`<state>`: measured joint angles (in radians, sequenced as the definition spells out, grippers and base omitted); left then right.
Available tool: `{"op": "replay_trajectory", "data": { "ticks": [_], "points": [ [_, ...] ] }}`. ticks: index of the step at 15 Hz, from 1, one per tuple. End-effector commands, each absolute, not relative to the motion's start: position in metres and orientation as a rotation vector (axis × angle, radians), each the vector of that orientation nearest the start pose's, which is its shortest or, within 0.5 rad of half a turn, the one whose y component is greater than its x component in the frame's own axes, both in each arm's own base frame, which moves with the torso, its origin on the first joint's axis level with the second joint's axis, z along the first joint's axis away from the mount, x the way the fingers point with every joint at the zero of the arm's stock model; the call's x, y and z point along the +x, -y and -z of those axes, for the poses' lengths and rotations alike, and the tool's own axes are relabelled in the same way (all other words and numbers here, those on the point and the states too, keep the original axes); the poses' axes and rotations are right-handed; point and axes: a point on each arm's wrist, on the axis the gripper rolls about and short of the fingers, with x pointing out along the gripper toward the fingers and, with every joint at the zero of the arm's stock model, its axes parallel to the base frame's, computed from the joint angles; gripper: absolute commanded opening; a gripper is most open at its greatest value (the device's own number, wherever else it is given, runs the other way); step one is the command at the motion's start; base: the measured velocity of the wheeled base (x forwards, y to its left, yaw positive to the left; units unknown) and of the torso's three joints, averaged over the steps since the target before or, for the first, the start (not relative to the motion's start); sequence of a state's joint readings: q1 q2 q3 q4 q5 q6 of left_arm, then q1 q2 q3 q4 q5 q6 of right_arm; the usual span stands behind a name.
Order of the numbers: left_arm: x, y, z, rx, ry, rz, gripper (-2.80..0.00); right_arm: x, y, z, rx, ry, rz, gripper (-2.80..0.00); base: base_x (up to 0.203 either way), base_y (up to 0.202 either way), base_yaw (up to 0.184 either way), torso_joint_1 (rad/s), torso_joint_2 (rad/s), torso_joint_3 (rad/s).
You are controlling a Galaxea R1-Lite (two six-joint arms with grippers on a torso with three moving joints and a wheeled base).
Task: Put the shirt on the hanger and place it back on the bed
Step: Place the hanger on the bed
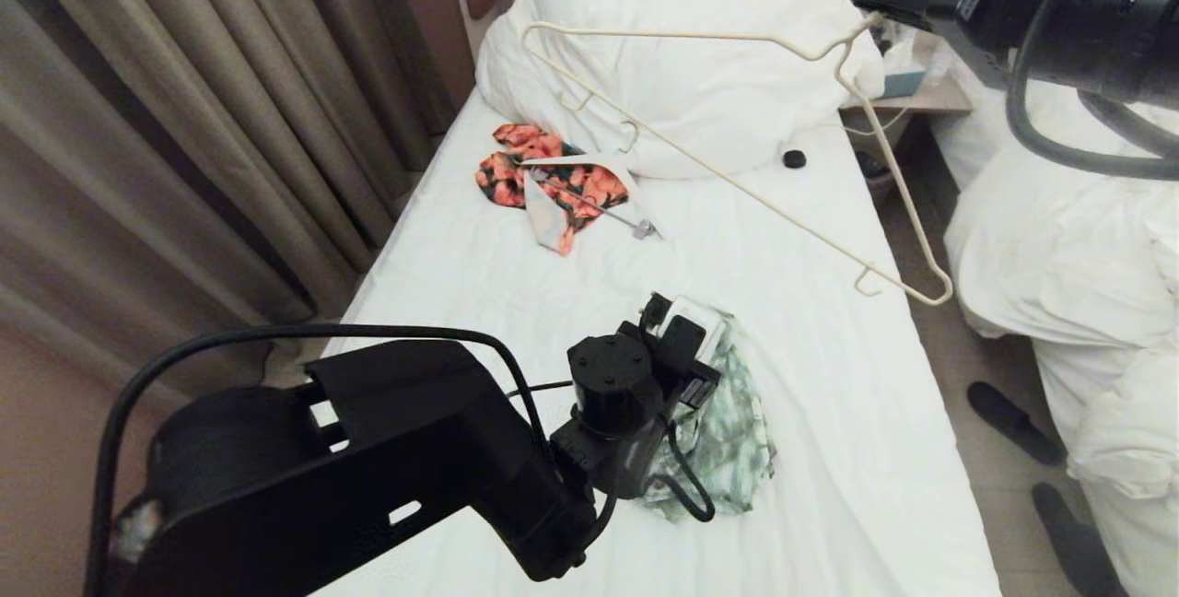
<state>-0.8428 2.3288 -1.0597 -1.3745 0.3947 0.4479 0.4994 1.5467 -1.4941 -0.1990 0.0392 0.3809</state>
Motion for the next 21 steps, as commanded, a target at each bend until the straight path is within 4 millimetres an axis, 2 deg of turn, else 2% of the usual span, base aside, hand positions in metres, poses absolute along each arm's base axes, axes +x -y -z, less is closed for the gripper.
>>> {"op": "replay_trajectory", "data": {
  "ticks": [1,2,4,6,7,11,17,21],
  "points": [
    [0.289,0.308,-0.103,0.363,0.209,0.409,-2.80,0.251,-0.135,-0.369,0.396,0.001,-0.542,-2.80,0.000,0.000,0.000,0.000,0.00,0.000],
    [0.291,0.302,-0.113,0.354,0.221,0.398,-2.80,0.257,-0.136,-0.360,0.390,-0.029,-0.523,-2.80,0.000,0.000,0.000,0.000,0.00,0.000],
    [0.301,0.287,-0.119,0.341,0.245,0.453,-2.80,0.268,-0.139,-0.341,0.375,-0.092,-0.489,-2.80,0.000,0.000,0.000,0.000,0.00,0.000],
    [0.322,0.257,-0.122,0.345,0.262,0.517,-2.80,0.274,-0.138,-0.315,0.350,-0.200,-0.445,-2.80,0.000,0.000,0.000,0.000,0.00,0.000],
    [0.326,0.244,-0.131,0.343,0.274,0.515,-2.80,0.277,-0.135,-0.306,0.344,-0.232,-0.421,-2.80,0.000,0.000,0.000,0.000,0.00,0.000],
    [0.325,0.208,-0.165,0.349,0.311,0.544,-2.80,0.289,-0.131,-0.267,0.323,-0.351,-0.361,-2.80,0.000,0.000,0.000,0.000,0.00,0.000],
    [0.338,0.185,-0.186,0.340,0.358,0.469,-2.80,0.300,-0.149,-0.223,0.374,-0.514,-0.340,-2.80,0.000,0.000,0.000,0.000,0.00,0.000],
    [0.354,0.168,-0.193,0.340,0.344,0.413,-2.80,0.314,-0.154,-0.182,0.363,-0.644,-0.331,-2.80,0.000,0.000,0.000,0.000,0.00,0.000]
  ]
}}
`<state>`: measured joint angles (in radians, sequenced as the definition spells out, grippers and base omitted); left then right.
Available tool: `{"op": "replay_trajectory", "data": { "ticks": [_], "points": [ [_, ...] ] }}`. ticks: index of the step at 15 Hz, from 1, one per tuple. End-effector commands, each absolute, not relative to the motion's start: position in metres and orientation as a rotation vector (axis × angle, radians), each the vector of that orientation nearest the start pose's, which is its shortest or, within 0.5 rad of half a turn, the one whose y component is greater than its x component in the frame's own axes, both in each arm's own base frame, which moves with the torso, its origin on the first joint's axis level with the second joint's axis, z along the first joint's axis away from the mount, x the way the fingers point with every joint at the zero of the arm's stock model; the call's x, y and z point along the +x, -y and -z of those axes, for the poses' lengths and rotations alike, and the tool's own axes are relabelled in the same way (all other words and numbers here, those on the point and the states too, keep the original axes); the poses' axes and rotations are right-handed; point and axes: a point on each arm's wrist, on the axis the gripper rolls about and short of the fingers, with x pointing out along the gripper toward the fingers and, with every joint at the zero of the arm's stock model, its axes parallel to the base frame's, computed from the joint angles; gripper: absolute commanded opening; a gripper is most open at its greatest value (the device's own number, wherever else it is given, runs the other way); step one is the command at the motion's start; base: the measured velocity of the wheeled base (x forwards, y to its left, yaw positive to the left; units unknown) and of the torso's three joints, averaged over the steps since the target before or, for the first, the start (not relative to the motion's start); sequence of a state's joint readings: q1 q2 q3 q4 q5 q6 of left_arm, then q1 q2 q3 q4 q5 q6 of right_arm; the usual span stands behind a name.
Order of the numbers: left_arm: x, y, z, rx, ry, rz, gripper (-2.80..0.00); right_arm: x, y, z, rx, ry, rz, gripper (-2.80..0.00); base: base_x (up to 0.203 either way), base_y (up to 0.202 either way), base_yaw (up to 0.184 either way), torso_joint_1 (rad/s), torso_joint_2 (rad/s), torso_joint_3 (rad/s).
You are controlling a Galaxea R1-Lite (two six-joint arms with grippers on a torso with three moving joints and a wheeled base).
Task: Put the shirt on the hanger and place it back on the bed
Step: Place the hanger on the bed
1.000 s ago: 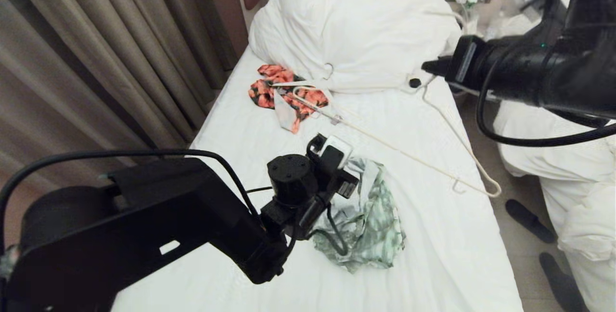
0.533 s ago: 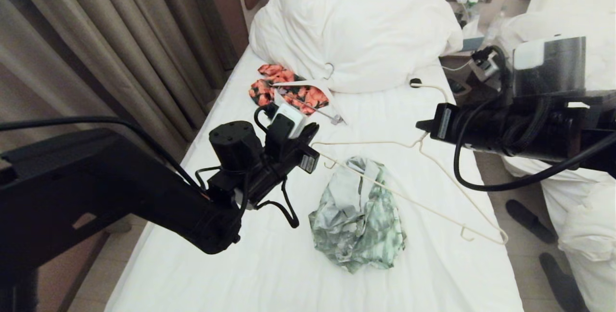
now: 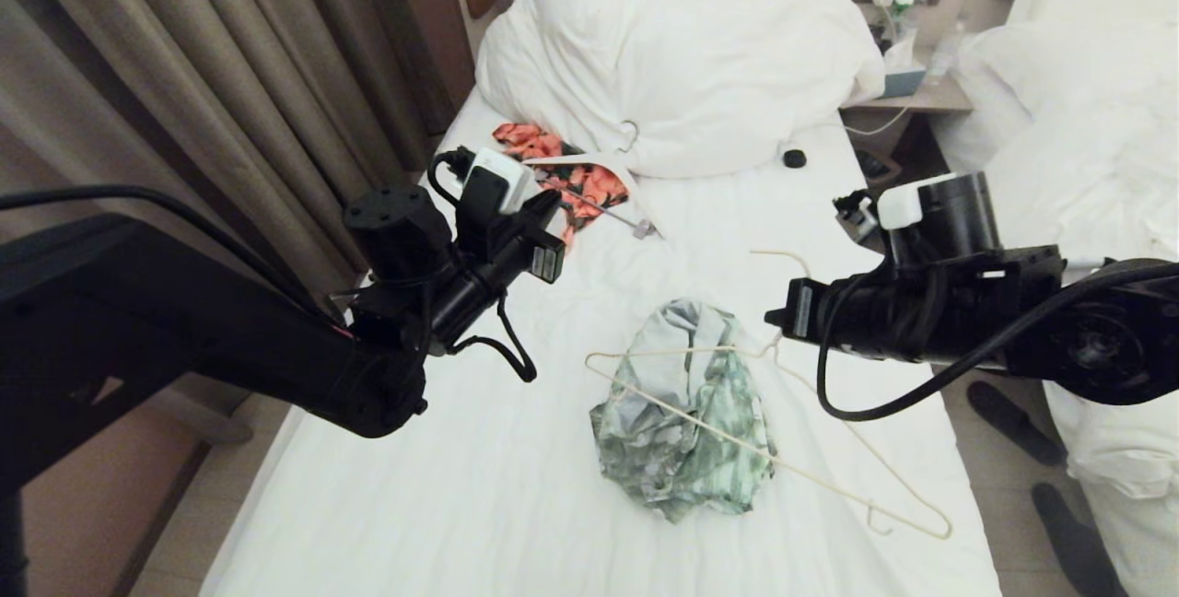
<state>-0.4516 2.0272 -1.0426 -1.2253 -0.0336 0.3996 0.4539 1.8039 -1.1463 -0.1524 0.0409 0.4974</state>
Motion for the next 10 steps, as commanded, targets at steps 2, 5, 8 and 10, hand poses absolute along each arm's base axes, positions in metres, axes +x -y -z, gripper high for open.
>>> {"op": "replay_trajectory", "data": {
  "ticks": [2,5,8,10],
  "points": [
    [0.354,0.167,-0.193,0.340,0.343,0.412,-2.80,0.328,-0.151,-0.163,0.381,-0.697,-0.383,-2.80,0.000,0.000,0.000,0.000,0.00,0.000],
    [0.354,0.167,-0.195,0.339,0.348,0.411,-2.80,0.353,-0.140,-0.130,0.335,-0.714,-0.412,-2.80,0.000,0.000,0.000,0.000,0.00,0.000],
    [0.350,0.166,-0.202,0.335,0.366,0.410,-2.80,0.370,-0.127,-0.101,0.295,-0.725,-0.483,-2.80,0.000,0.000,0.000,0.000,0.00,0.000],
    [0.348,0.165,-0.207,0.332,0.380,0.407,-2.80,0.377,-0.121,-0.082,0.250,-0.753,-0.479,-2.80,0.000,0.000,0.000,0.000,0.00,0.000]
  ]
}}
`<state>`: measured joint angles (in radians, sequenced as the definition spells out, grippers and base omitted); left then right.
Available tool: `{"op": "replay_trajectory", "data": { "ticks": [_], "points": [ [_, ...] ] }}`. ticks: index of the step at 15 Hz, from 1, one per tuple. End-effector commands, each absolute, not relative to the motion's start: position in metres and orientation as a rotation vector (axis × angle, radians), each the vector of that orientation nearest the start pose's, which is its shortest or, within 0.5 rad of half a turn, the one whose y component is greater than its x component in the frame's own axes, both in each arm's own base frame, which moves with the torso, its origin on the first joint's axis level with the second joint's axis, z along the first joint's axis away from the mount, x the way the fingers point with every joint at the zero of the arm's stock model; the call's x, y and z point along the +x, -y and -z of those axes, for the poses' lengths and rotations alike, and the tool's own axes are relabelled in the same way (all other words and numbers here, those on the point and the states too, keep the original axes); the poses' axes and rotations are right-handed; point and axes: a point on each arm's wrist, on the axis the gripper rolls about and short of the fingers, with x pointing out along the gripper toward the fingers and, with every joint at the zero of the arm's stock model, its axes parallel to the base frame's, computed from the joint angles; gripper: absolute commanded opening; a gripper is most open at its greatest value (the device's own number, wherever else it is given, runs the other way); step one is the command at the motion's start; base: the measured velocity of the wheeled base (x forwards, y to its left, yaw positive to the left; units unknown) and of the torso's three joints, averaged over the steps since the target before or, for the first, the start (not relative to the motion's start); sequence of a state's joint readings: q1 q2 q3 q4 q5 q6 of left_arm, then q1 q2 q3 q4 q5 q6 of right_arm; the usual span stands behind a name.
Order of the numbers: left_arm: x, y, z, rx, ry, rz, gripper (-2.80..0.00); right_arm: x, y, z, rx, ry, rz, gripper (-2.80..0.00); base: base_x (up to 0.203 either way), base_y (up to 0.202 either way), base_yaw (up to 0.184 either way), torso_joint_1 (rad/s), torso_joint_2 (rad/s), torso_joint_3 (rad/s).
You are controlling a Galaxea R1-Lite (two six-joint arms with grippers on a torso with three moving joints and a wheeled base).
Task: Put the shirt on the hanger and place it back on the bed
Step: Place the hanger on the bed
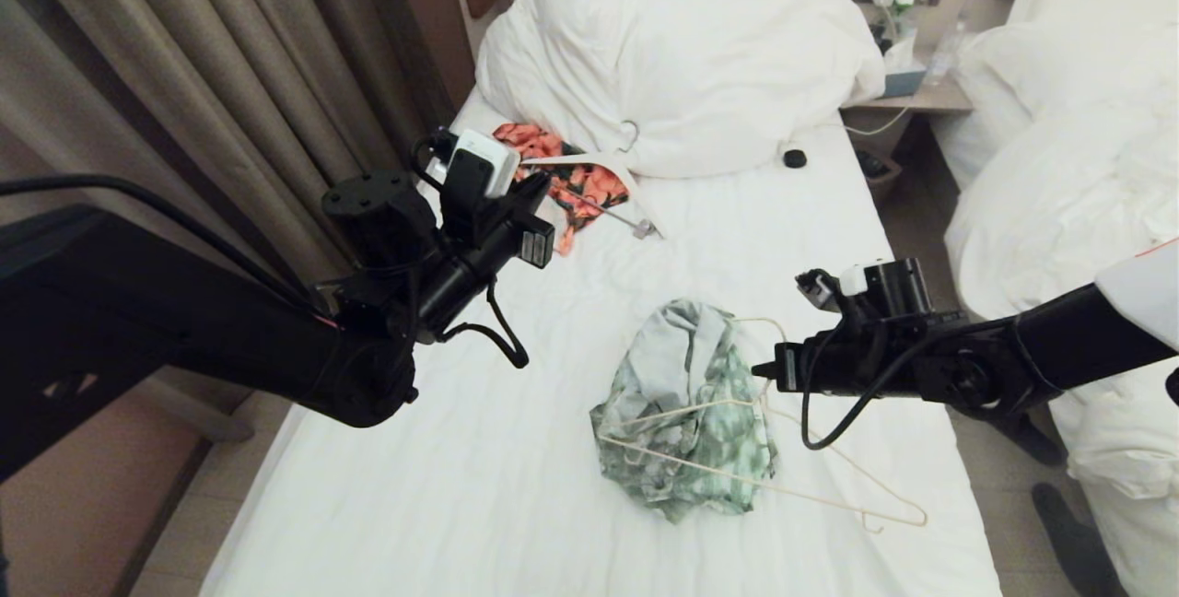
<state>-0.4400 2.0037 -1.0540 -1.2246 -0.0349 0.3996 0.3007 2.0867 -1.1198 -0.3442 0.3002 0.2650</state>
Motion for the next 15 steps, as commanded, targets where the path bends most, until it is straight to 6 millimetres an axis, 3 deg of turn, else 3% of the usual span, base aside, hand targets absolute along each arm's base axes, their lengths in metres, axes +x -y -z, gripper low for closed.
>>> {"op": "replay_trajectory", "data": {
  "ticks": [1,9,10,15],
  "points": [
    [0.348,0.165,-0.207,0.332,0.381,0.406,-2.80,0.380,-0.118,-0.077,0.239,-0.752,-0.476,-2.80,0.000,0.000,0.000,0.000,0.00,0.000],
    [0.346,0.164,-0.211,0.327,0.392,0.406,-2.80,0.403,-0.117,-0.056,0.219,-0.715,-0.469,-2.80,0.000,0.000,0.000,0.000,0.00,0.000],
    [0.346,0.164,-0.212,0.327,0.396,0.405,-2.80,0.403,-0.119,-0.059,0.217,-0.707,-0.471,0.00,0.000,0.000,0.000,0.000,0.00,0.000],
    [0.346,0.166,-0.208,0.328,0.386,0.412,-2.80,0.389,-0.113,-0.077,0.197,-0.678,-0.417,0.00,0.000,0.000,0.000,0.000,0.00,0.000]
  ]
}}
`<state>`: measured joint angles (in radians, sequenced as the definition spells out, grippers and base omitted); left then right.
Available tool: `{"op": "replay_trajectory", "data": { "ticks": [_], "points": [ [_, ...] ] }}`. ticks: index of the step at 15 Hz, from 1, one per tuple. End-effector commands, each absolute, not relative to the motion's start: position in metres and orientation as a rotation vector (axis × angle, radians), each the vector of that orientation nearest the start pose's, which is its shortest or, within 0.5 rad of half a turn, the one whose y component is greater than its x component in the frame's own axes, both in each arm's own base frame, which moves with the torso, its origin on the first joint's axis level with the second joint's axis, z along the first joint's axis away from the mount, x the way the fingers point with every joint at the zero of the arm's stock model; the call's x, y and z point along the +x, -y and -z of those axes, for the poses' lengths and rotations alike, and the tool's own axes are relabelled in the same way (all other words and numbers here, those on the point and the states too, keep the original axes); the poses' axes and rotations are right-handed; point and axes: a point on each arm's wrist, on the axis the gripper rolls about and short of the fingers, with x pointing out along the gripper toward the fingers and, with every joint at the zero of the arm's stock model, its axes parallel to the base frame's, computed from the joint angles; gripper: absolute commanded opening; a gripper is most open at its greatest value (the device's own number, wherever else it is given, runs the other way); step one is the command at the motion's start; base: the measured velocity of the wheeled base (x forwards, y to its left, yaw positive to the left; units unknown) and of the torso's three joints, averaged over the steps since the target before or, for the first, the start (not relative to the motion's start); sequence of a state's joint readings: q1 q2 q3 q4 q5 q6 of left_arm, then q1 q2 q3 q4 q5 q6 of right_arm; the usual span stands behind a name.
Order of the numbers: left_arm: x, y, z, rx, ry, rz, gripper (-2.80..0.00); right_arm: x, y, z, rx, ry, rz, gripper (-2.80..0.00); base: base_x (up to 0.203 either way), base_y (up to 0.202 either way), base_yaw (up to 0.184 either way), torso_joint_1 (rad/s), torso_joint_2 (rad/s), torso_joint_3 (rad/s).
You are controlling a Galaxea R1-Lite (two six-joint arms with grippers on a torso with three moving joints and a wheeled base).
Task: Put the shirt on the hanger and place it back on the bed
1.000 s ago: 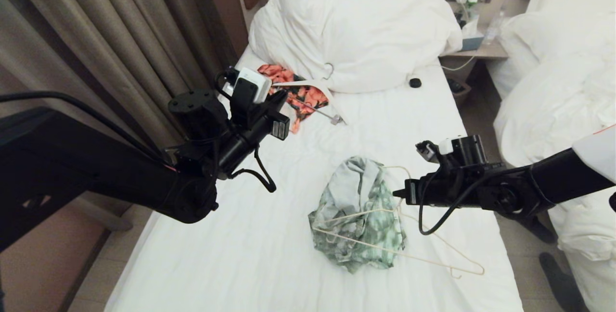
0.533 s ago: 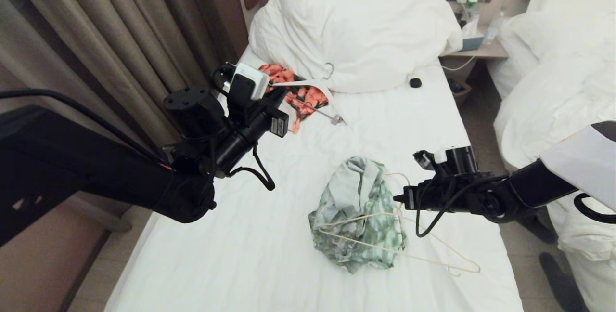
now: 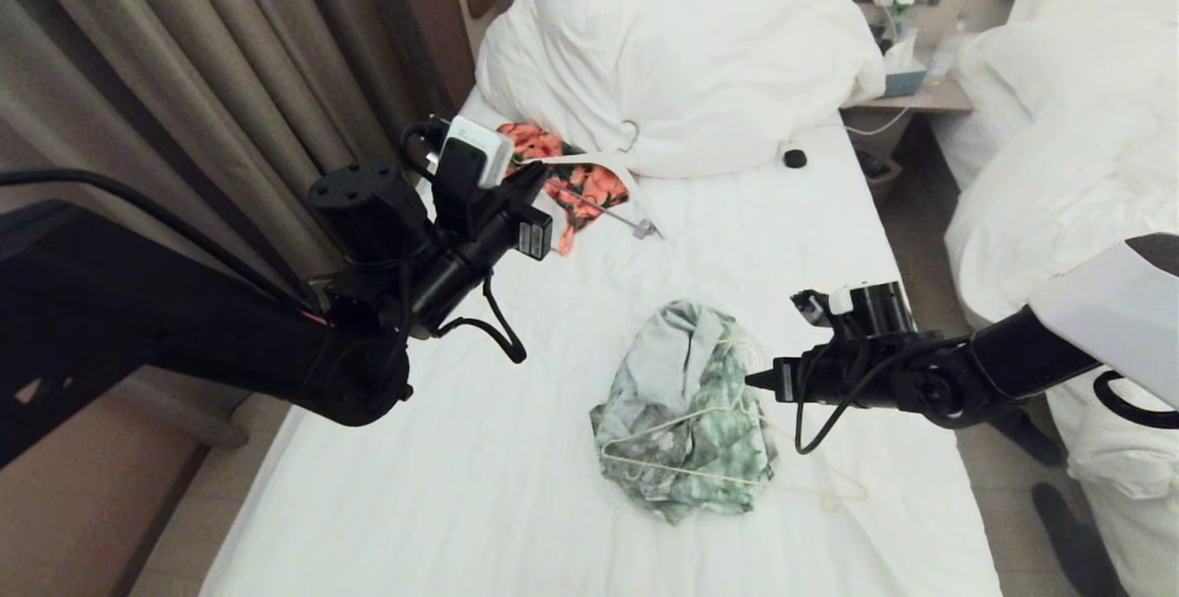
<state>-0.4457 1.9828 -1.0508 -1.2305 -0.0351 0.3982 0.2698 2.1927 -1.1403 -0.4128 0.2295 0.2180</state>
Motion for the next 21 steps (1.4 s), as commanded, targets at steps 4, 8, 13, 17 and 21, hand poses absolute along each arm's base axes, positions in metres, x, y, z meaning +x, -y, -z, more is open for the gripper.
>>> {"op": "replay_trajectory", "data": {
  "ticks": [4,8,13,17,21],
  "points": [
    [0.356,0.166,-0.200,0.335,0.370,0.399,-2.80,0.370,-0.113,-0.106,0.171,-0.618,-0.391,-2.80,0.000,0.000,0.000,0.000,0.00,0.000],
    [0.376,0.109,-0.208,0.313,0.360,0.242,-2.80,0.349,-0.112,-0.142,0.132,-0.522,-0.336,-2.80,0.000,0.000,0.000,0.000,0.00,0.000],
    [0.365,0.016,-0.186,0.216,0.256,0.043,-2.80,0.305,-0.079,-0.170,0.044,-0.452,-0.237,-2.80,0.000,0.000,0.000,0.000,0.00,0.000],
    [0.315,-0.015,-0.202,0.206,0.305,-0.059,-2.80,0.256,-0.049,-0.197,0.036,-0.372,-0.178,-2.80,0.000,0.000,0.000,0.000,0.00,0.000],
    [0.232,-0.011,-0.217,0.190,0.333,-0.086,-2.80,0.198,-0.034,-0.220,-0.028,-0.281,-0.145,-2.80,0.000,0.000,0.000,0.000,0.00,0.000]
  ]
}}
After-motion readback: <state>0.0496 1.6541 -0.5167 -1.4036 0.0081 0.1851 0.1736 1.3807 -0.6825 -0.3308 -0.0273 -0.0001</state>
